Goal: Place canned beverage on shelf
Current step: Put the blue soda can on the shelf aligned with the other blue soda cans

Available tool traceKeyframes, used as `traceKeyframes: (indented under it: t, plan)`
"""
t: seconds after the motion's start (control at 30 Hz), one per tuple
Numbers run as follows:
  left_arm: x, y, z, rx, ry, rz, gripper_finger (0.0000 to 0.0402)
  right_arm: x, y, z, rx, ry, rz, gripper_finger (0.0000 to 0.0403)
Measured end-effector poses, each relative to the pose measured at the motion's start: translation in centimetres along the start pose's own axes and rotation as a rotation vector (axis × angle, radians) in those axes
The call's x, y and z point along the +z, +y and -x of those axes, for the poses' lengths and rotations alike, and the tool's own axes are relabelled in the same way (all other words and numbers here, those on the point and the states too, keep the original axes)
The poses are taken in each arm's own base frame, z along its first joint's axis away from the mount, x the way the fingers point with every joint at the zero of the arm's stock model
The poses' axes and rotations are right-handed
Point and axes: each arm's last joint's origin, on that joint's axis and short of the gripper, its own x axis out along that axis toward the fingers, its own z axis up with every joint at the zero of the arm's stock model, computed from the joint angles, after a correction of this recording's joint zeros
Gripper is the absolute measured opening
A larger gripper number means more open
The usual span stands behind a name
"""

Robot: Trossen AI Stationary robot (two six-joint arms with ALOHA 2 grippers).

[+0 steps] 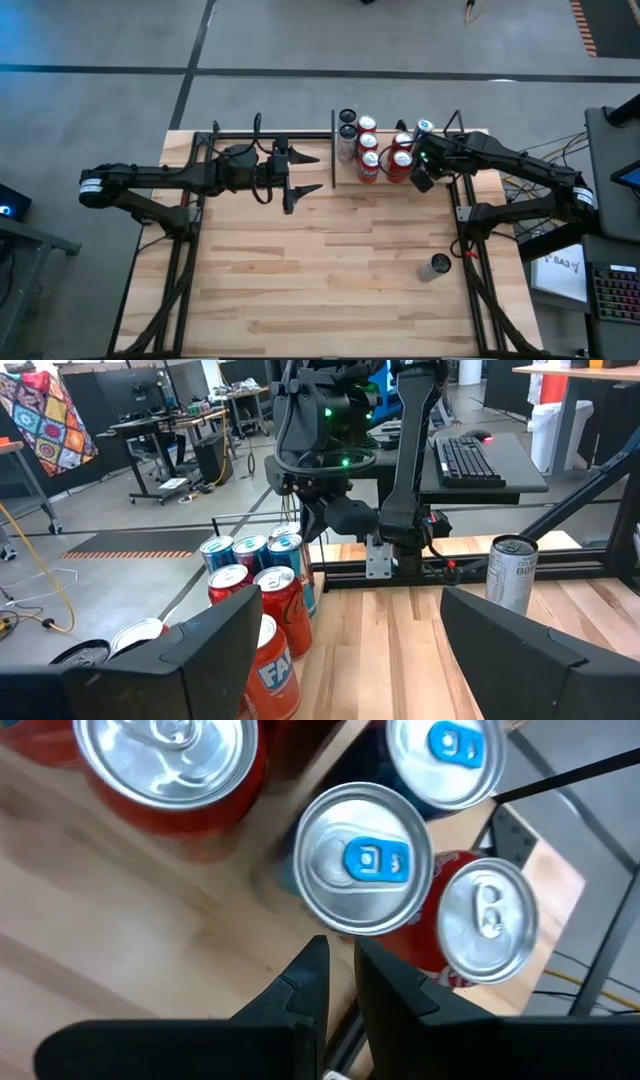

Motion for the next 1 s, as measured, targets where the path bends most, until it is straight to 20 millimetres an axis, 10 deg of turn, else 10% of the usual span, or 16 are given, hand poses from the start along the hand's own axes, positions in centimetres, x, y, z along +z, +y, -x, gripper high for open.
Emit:
traceKeyframes:
  t: [1.0]
  plan:
    - [0.0,0.0,0.0,0.000,-0.002,0.000,0.0292,2.0,-0.1,2.2,0.057,-0.181,-0.084,0.0043]
